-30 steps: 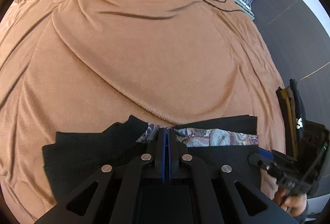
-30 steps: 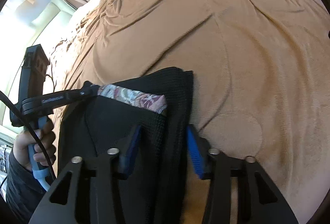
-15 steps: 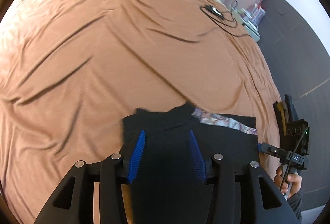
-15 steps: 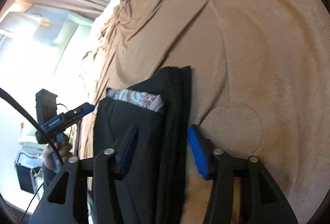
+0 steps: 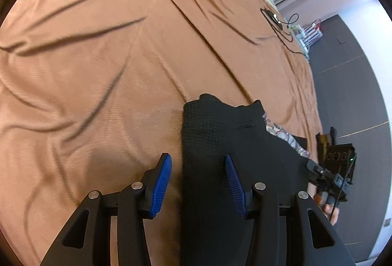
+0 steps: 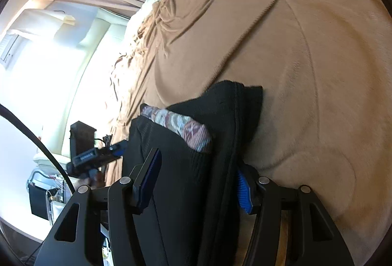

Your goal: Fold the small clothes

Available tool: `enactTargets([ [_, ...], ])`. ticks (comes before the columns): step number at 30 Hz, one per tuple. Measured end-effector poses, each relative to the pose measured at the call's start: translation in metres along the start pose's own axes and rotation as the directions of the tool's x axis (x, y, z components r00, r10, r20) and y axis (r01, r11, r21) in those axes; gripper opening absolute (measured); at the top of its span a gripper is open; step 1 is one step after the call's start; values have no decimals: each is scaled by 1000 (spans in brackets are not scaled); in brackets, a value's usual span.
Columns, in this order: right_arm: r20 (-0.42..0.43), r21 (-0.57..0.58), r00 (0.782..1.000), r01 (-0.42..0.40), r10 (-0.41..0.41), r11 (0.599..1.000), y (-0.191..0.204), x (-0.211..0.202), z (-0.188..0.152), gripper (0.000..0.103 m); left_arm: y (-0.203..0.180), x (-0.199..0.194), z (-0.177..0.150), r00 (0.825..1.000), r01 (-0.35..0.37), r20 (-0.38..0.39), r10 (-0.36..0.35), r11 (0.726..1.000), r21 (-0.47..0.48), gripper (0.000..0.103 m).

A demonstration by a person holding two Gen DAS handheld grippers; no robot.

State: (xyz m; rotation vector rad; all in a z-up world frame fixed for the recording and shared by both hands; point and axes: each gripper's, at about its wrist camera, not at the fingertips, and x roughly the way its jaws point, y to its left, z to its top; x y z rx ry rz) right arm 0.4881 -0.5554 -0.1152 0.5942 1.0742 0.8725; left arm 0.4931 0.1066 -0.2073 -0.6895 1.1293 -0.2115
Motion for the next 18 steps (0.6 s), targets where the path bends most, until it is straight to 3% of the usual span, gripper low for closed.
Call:
enactTargets([
  [4,5,-2,999,36,-36,999,-4,6,0,26,1,10,7,999,42,2,-42,999,-16,48],
  [7,18,-22,999,26,-26,999,2,0,-3,20,-2,12,12,998,62,11,-61,998,-16,48],
  [10,40,-58,999,23,-21,998,11,-7,-7,20,-6,9,14,996,88,19,-88,996,7,48],
  [13,19,-44,997,79,-78,996,9,-7,-13,22,-3,10,12,997,80,13,-80,997,3,48],
  [16,0,-20,996,89,-89,996,5,-7,-17,38,0,8,10,997,77,12,-77,997,-6,48],
  [18,4,-24,997,72,-72,997,6,-9,-20,41,1,7,10,997,73,10,-73,997,-3,48],
])
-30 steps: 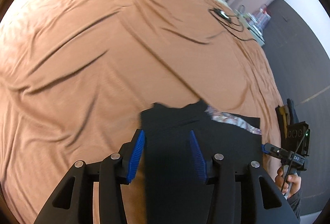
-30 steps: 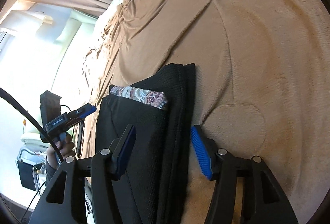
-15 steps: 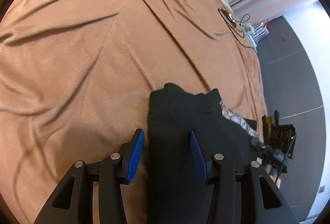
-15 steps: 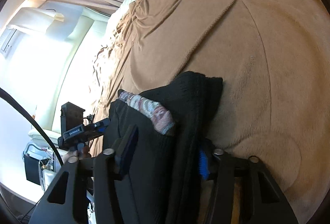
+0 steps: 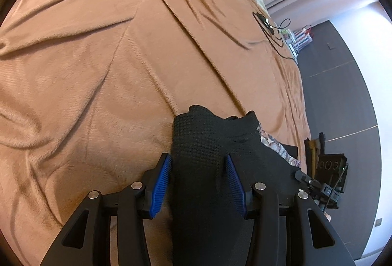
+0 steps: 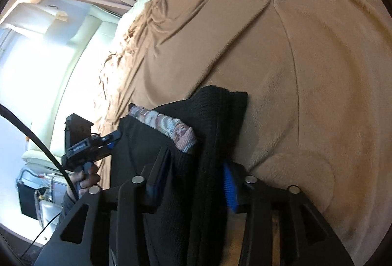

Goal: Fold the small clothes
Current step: 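Lift the shirt end with the left gripper while the right gripper grasps beside it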

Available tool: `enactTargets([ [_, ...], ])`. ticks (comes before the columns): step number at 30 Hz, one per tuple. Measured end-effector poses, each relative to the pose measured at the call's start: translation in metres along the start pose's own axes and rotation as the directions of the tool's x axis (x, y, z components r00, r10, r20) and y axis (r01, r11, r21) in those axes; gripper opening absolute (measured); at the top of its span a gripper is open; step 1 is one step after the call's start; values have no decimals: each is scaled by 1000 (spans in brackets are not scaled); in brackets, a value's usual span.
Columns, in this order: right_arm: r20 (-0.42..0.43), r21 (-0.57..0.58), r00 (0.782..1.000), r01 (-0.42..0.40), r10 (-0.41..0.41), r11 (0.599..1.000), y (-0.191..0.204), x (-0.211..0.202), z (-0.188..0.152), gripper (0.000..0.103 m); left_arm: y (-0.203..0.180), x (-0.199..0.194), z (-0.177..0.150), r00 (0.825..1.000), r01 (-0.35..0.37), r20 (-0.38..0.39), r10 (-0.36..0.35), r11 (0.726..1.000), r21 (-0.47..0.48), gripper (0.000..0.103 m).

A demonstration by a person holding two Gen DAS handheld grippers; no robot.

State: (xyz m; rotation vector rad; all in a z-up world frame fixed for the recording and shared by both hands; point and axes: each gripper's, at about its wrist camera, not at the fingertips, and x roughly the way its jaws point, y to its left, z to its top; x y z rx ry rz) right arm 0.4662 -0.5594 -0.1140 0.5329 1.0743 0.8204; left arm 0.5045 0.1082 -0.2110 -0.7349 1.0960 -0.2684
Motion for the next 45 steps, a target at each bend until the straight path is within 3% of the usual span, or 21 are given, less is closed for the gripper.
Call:
enactTargets([
  [7,-10,-30,1000,9,-9,1000,5,2,1,43,1,0,2,1000,-5,6,5,1000,14,48],
  [15,2,-12,1000,-11,11,1000,-1,0,1,43,15,-3,5,996,88,-4,-88,996,-30,48],
  [29,-8,-3,1000,-25,25,1000,-3,-7,-6,43,8,20,15,986,166,-27,-167,985,-43,48],
  [30,-4,2,1000,-22,22,1000,-3,-7,-6,43,7,21,16,986,162,-24,-163,986,-44,42],
  [31,3,6,1000,-15,15,1000,-3,-6,-6,42,6,21,16,988,152,-25,-153,987,-44,30],
  [34,13,23,1000,18,-18,1000,-3,-3,-6,22,4,18,14,989,145,-32,-146,989,-41,13],
  [38,14,28,998,63,-64,998,9,-4,-7,14,-10,1,10,992,128,8,-128,992,12,11],
  [45,68,-51,988,144,-141,988,64,-26,-12,13,-37,-38,6,990,113,71,-118,991,76,11],
])
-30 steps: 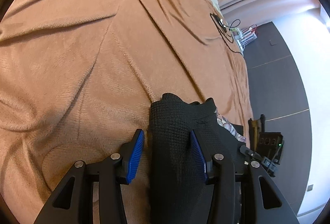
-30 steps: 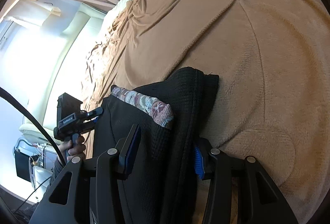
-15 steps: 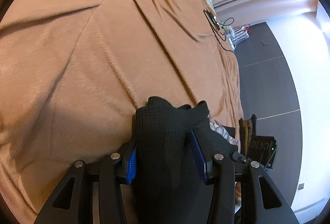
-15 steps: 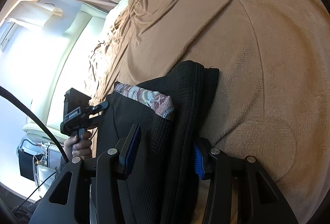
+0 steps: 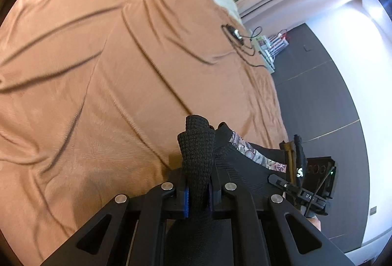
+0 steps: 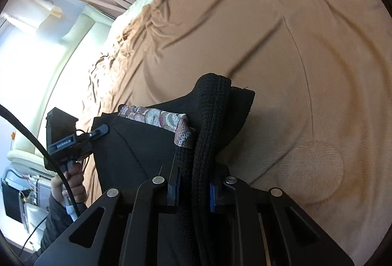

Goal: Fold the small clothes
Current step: 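Lift the shirt end with the left gripper while the right gripper grasps beside it, then carry the rolled black shirt with both grippers toward the folded clothes stack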

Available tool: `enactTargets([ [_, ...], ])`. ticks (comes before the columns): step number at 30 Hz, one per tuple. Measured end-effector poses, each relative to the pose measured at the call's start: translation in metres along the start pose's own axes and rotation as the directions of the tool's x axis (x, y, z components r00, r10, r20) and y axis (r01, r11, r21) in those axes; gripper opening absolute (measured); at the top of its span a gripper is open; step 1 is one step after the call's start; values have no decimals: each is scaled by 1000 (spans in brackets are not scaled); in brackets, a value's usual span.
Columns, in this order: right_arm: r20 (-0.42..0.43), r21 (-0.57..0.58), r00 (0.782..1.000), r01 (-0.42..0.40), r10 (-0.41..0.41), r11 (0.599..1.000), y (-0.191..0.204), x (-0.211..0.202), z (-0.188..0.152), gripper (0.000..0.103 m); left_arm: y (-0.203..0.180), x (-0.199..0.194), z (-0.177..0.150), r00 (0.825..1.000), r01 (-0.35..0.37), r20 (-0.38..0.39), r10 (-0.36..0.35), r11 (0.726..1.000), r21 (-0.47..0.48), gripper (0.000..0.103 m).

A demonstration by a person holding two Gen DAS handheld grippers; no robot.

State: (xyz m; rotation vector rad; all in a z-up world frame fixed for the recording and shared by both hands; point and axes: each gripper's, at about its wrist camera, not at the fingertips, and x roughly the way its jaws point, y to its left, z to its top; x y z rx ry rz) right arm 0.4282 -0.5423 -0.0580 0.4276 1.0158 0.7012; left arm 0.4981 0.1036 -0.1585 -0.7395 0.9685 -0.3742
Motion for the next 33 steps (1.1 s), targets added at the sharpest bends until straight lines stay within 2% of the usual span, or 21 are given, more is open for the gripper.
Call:
enactTargets([
  [7,57,-66,998,18,-14,998,40,-33,-16,12,-22,-35,-11,998,11,54,-12,1000,28,11],
  [17,123,-133,992,22,-5,991,70,-84,-50,12,-52,-83,-34,991,30,127,-38,998,63,11],
  [33,234,-226,972,55,-1,973,115,-182,-117,11,-116,-164,-80,963,96,234,-132,982,161,10],
])
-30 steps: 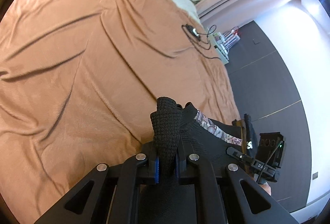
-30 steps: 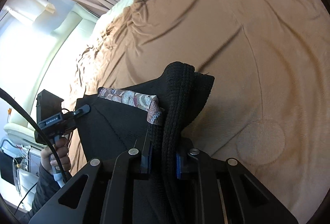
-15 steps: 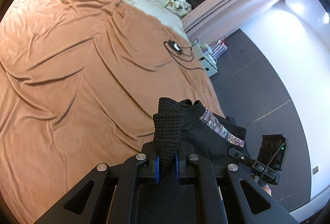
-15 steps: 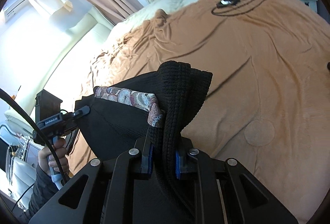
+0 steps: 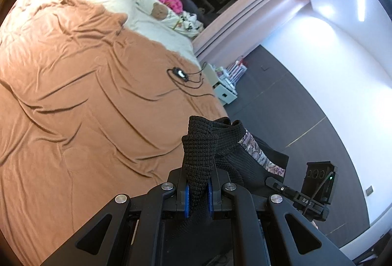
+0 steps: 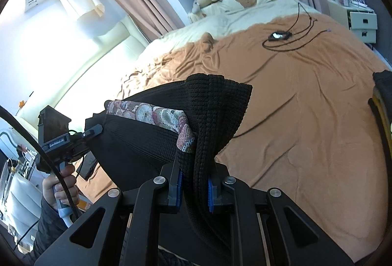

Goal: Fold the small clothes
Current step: 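Carry the rolled black shirt with both grippers toward the folded clothes stack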

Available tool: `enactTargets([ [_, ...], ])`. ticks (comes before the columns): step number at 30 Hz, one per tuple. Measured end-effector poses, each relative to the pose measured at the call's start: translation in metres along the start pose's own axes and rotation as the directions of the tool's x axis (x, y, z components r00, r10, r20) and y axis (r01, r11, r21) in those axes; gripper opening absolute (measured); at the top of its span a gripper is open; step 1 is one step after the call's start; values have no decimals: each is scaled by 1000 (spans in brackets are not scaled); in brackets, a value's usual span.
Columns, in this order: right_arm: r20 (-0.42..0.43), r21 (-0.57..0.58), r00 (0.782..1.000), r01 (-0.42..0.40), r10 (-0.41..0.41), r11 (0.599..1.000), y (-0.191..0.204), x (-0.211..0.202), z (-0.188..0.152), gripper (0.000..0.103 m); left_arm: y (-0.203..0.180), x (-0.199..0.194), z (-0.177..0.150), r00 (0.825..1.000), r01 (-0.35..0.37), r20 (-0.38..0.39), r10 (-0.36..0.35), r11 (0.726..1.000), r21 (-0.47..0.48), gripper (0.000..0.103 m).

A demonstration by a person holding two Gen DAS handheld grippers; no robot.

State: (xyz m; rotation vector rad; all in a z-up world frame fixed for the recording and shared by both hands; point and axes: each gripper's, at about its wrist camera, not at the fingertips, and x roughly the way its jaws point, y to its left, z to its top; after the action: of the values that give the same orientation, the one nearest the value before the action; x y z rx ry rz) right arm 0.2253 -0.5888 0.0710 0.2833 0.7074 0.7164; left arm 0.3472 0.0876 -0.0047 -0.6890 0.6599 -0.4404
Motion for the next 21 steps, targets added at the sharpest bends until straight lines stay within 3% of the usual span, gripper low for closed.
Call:
enactTargets([
  [9,87,-45,996,16,-12,999,14,-63,-10,11,-42,-18,-8,998,55,18,-57,997,57,10],
  [21,187,-97,978,107,-88,989,15,-135,-16,11,-111,-9,-14,991,137,-23,-135,980,146,10],
])
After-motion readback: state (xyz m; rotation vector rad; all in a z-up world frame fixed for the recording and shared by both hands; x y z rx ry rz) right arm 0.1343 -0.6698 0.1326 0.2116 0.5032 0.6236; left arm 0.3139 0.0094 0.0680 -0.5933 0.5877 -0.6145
